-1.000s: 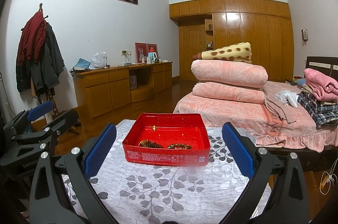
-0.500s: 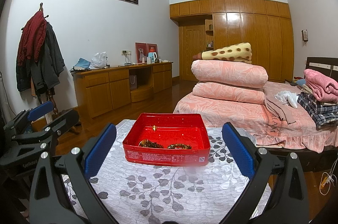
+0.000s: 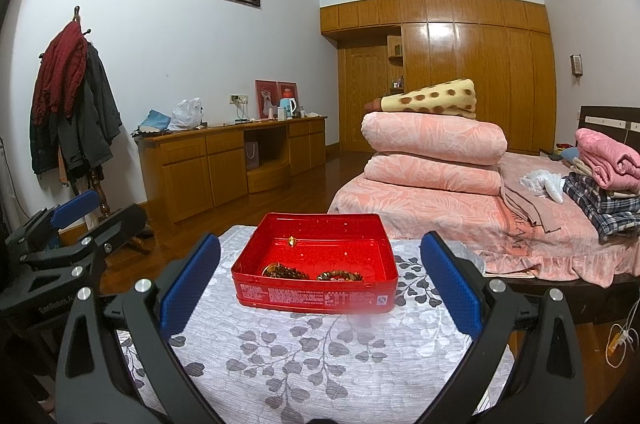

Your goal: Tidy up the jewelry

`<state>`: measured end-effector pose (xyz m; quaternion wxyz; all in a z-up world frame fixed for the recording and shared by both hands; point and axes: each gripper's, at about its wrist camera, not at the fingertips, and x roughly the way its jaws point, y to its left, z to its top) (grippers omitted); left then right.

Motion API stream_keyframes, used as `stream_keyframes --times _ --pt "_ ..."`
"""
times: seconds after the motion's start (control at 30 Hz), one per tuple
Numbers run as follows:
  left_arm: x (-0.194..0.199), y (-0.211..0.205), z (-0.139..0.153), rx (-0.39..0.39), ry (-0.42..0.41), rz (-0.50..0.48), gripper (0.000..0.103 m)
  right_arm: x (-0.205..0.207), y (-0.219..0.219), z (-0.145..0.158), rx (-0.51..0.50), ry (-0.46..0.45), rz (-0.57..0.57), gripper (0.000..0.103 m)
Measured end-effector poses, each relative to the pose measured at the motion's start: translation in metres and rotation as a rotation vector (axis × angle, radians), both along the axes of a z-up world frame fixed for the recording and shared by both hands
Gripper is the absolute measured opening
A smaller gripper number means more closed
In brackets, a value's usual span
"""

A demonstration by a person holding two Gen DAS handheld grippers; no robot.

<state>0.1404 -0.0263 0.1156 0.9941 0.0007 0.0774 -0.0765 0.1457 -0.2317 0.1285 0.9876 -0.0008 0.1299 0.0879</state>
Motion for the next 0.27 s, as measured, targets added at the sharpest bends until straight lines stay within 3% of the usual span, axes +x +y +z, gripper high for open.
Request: stream_keyframes --times 0.27 --pt "0.0011 -0.0006 -0.0001 -0.004 0.002 0.002 0.093 -0.0004 -0.0001 0.0002 0.0 0.0 0.0 0.097"
